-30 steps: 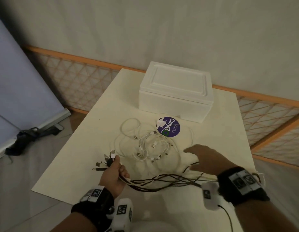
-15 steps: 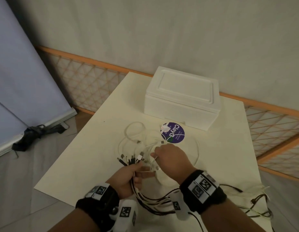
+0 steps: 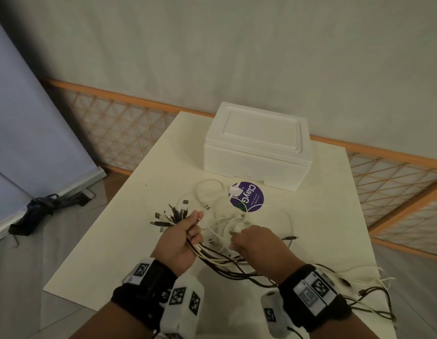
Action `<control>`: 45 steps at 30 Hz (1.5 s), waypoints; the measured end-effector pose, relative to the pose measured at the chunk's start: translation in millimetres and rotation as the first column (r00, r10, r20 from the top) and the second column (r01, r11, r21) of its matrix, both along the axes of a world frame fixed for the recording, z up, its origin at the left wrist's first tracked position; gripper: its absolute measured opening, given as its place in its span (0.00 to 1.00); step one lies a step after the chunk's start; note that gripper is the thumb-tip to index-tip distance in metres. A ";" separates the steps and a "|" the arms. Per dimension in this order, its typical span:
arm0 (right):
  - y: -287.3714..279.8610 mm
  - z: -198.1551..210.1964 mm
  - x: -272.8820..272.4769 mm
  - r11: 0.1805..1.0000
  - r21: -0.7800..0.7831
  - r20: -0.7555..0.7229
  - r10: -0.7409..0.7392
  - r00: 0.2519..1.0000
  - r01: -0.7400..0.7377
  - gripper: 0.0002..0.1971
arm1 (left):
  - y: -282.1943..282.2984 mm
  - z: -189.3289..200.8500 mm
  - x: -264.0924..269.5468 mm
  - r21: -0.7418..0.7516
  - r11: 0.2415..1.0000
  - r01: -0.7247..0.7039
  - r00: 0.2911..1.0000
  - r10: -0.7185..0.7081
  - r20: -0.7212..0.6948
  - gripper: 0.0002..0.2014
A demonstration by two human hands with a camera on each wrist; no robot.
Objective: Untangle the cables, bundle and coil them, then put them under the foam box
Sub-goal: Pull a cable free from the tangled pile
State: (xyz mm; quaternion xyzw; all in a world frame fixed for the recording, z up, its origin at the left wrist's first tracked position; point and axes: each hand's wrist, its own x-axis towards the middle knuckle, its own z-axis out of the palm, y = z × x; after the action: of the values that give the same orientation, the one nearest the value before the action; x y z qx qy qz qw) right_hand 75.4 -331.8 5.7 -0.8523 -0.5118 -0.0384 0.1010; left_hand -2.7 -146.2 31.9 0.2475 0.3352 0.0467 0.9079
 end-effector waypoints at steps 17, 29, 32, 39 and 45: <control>-44.0 -6.0 48.3 0.906 -0.231 -0.342 -0.416 0.843 0.354 0.08 | 10.3 5.5 -29.8 0.169 0.985 0.016 1.000 -0.020 0.020 0.15; -37.8 44.6 48.7 0.816 0.120 -0.372 -0.491 0.787 0.566 0.06 | 14.7 -14.5 -30.8 0.099 0.973 0.208 0.976 -0.200 -0.087 0.21; -12.2 49.8 22.4 0.903 0.211 -0.424 -0.260 0.867 0.374 0.08 | 3.2 -12.8 -21.3 0.155 0.915 0.371 0.925 -0.351 -0.142 0.15; 3.2 34.8 -3.1 0.991 0.132 -0.182 -0.004 0.983 0.029 0.09 | -16.1 -1.4 16.3 0.037 0.940 0.341 0.940 -0.339 -0.050 0.14; -16.8 18.7 -7.9 0.996 0.055 -0.171 0.085 0.982 -0.077 0.04 | -10.6 -4.5 34.1 -0.051 0.961 0.272 0.962 -0.271 0.017 0.10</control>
State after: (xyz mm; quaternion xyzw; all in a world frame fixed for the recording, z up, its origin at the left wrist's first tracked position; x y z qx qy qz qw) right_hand 67.6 -348.6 24.4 -0.8281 -0.5344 0.0276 0.1671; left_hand 31.4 -156.8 27.4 0.2668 0.2945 -0.0859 0.9136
